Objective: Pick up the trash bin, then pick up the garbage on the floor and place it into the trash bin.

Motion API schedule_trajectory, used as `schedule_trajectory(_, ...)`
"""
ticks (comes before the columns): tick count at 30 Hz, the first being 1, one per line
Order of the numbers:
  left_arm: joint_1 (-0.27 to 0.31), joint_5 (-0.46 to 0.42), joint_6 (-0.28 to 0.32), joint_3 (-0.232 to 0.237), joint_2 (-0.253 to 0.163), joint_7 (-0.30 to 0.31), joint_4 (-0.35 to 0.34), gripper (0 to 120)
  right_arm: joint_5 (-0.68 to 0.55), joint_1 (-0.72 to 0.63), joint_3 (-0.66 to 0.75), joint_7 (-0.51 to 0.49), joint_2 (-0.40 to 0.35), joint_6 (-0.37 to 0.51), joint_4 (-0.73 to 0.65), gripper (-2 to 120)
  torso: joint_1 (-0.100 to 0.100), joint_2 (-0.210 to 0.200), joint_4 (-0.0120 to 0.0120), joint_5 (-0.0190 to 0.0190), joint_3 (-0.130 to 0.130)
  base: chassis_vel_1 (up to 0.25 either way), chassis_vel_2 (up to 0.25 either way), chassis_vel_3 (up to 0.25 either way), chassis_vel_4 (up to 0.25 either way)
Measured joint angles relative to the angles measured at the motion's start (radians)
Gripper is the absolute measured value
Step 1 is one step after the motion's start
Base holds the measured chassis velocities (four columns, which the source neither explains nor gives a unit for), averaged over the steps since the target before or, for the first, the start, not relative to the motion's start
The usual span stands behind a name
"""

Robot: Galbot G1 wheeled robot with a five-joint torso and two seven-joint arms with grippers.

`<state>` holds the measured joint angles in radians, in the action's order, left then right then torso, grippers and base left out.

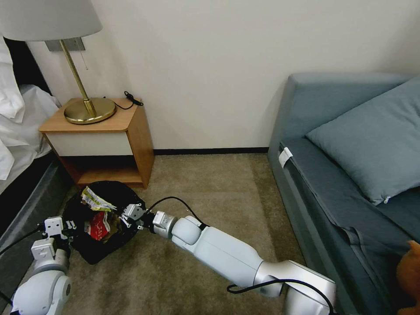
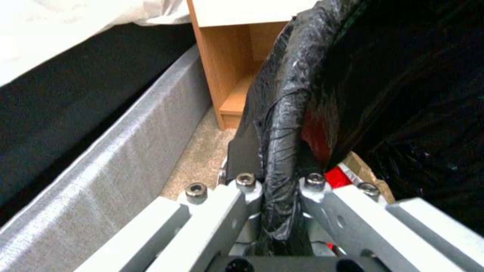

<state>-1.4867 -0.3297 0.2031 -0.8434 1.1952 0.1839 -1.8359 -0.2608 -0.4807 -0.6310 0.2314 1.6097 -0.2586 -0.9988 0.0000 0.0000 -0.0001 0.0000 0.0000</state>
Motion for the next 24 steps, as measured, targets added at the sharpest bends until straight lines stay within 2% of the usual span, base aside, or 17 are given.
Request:
schedule_trajectory(1, 0.0, 0.0, 0.0, 0.0, 0.0, 0.0, 0.0, 1, 0.0, 0.0, 0.0, 0.0, 0.0, 0.0, 0.0, 10, 0.0, 0.0, 0.0, 0.0, 0.0, 0.0, 0.0, 0.0, 0.0)
schedule_trajectory(3, -0.003, -0.009, 0.002, 0.0, 0.001, 0.001, -0.005, 1, 0.008, -0.003, 0.0, -0.008, -0.001, 0.003, -0.002, 20, 0.0, 0.0, 0.0001, 0.0, 0.0, 0.0, 0.0, 0.0, 0.0)
schedule_trajectory(4, -0.003, -0.009, 0.002, 0.0, 0.001, 0.001, -0.005, 1, 0.008, -0.003, 0.0, -0.008, -0.001, 0.003, -0.002, 20, 0.0, 0.0, 0.0001, 0.0, 0.0, 0.0, 0.0, 0.0, 0.0)
schedule_trajectory(5, -0.005, -0.016, 0.003, 0.0, 0.002, 0.001, -0.008, 1, 0.011, -0.006, 0.0, -0.013, -0.001, 0.005, -0.005, 28, 0.0, 0.0, 0.0, 0.0, 0.0, 0.0, 0.0, 0.0, 0.0)
schedule_trajectory(7, -0.006, -0.019, 0.004, 0.0, 0.003, 0.001, -0.01, 1, 0.014, -0.007, 0.0, -0.014, -0.001, 0.006, -0.007, 32, 0.0, 0.0, 0.0, 0.0, 0.0, 0.0, 0.0, 0.0, 0.0)
schedule_trajectory(13, -0.013, -0.041, 0.005, -0.002, 0.006, 0.004, -0.013, 1, 0.022, -0.009, 0.002, -0.015, -0.001, 0.008, -0.015, 57, 0.0, 0.0, 0.0001, 0.0, 0.0, 0.0, 0.0, 0.0, 0.0)
schedule_trajectory(14, -0.013, -0.041, 0.005, -0.002, 0.006, 0.004, -0.013, 1, 0.022, -0.009, 0.002, -0.015, -0.001, 0.008, -0.015, 57, 0.0, 0.0, 0.0001, 0.0, 0.0, 0.0, 0.0, 0.0, 0.0)
schedule_trajectory(16, -0.014, -0.055, 0.006, -0.002, 0.007, 0.009, -0.013, 1, 0.026, -0.011, 0.015, -0.015, -0.002, 0.008, -0.024, 70, 0.0, 0.0, 0.0001, 0.0, 0.0, 0.0, 0.0, 0.0, 0.0)
schedule_trajectory(17, -0.014, -0.055, 0.006, -0.002, 0.007, 0.009, -0.013, 1, 0.026, -0.011, 0.015, -0.015, -0.002, 0.008, -0.024, 70, 0.0, 0.0, 0.0001, 0.0, 0.0, 0.0, 0.0, 0.0, 0.0)
schedule_trajectory(18, -0.013, -0.083, 0.014, -0.002, 0.008, 0.02, -0.015, 1, 0.026, -0.012, 0.033, -0.015, -0.002, 0.008, -0.038, 76, 0.0, 0.0, 0.0001, -0.0001, 0.0, 0.0, 0.0, 0.0, 0.0)
schedule_trajectory(19, -0.013, -0.083, 0.014, -0.002, 0.008, 0.02, -0.015, 1, 0.026, -0.012, 0.033, -0.015, -0.002, 0.008, -0.038, 76, 0.0, 0.0, 0.0001, -0.0001, 0.0, 0.0, 0.0, 0.0, 0.0)
schedule_trajectory(22, -0.003, -0.173, 0.036, -0.003, 0.008, 0.063, -0.021, 1, 0.03, -0.011, 0.085, -0.016, -0.024, 0.003, -0.092, 91, 0.0, 0.0, 0.0004, 0.0003, 0.0, 0.0, 0.0, 0.0, 0.0)
schedule_trajectory(23, -0.003, -0.173, 0.036, -0.003, 0.008, 0.063, -0.021, 1, 0.03, -0.011, 0.085, -0.016, -0.024, 0.003, -0.092, 91, 0.0, 0.0, 0.0004, 0.0003, 0.0, 0.0, 0.0, 0.0, 0.0)
schedule_trajectory(24, 0.003, -0.218, 0.047, -0.003, 0.007, 0.098, -0.024, 1, 0.036, -0.009, 0.112, -0.014, -0.05, 0.003, -0.123, 97, 0.0, 0.0, 0.0001, 0.0002, 0.0, 0.0, 0.0, 0.0, 0.0)
